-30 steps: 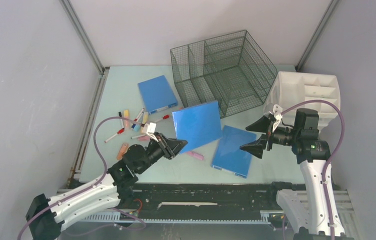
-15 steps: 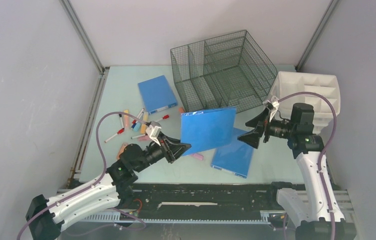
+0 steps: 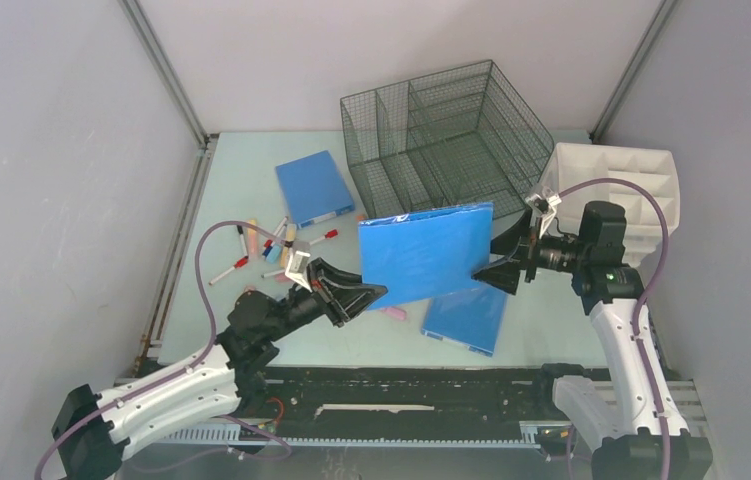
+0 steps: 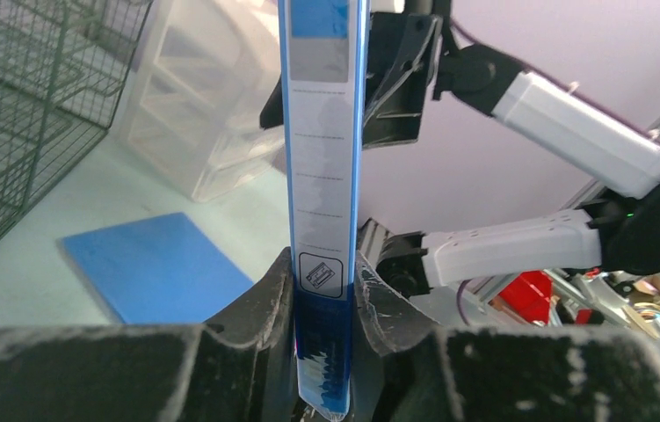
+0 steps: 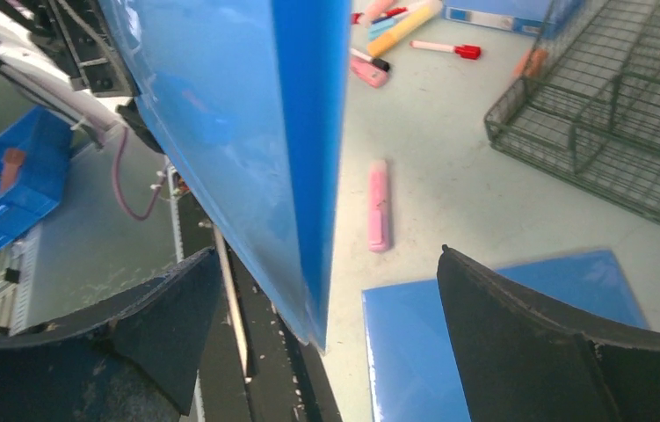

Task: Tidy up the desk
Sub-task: Pick up the folder from the center of the board.

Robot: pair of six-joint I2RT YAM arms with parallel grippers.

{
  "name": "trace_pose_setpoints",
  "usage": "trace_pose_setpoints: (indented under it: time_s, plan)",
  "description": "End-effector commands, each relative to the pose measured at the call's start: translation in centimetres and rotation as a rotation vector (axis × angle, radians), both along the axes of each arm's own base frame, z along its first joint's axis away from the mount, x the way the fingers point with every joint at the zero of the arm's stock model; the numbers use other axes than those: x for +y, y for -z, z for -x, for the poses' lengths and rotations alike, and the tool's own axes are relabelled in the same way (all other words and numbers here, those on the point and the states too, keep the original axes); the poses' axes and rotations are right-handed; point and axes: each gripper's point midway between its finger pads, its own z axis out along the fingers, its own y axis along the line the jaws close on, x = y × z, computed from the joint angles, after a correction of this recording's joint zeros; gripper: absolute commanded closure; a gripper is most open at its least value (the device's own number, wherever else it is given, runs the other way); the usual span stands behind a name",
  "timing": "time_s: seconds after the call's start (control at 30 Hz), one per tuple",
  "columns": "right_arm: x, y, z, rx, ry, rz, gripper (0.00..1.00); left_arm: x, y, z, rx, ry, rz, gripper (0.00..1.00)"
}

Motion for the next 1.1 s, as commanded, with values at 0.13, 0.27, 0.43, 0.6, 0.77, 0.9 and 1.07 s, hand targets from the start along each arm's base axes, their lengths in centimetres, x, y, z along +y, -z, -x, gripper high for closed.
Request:
trace_pose_setpoints:
  time_s: [0.13,0.27,0.43,0.6,0.77,0.9,1.07]
  plan:
    - [1.3,-2.5,3.6,-0.034,-0.209,-0.113,0.0,-0.2,-3.5,1.8,-0.062,0.096,0.147,1.0]
    - [1.5,-2.8,4.2,-0.039,-0.234,-0.121,0.04,-0.5,-3.3,1.8,-0.057,0.109,0.139,1.0]
    - [1.5,-2.9,4.1,-0.038,-0.234,-0.121,0.24,-0.8,-2.8,1.6,-0.049,0.11,0.127,1.0]
    - [1.6,-3.1,4.3,-0.042,-0.241,-0.125,0.85,-1.0,-2.6,1.4,-0.044,0.105,0.117,1.0]
    - [1.6,-3.5,5.0,-0.064,-0.281,-0.136,1.0,-0.9,-2.2,1.0,-0.033,0.085,0.111,0.94]
    - [1.6,-3.9,5.9,-0.08,-0.331,-0.153,1.0,-0.7,-1.6,0.4,-0.023,0.047,0.079,0.73]
    - [1.3,-4.1,5.9,-0.089,-0.322,-0.153,1.0,0.2,-1.2,-0.4,-0.029,-0.017,0.033,0.43]
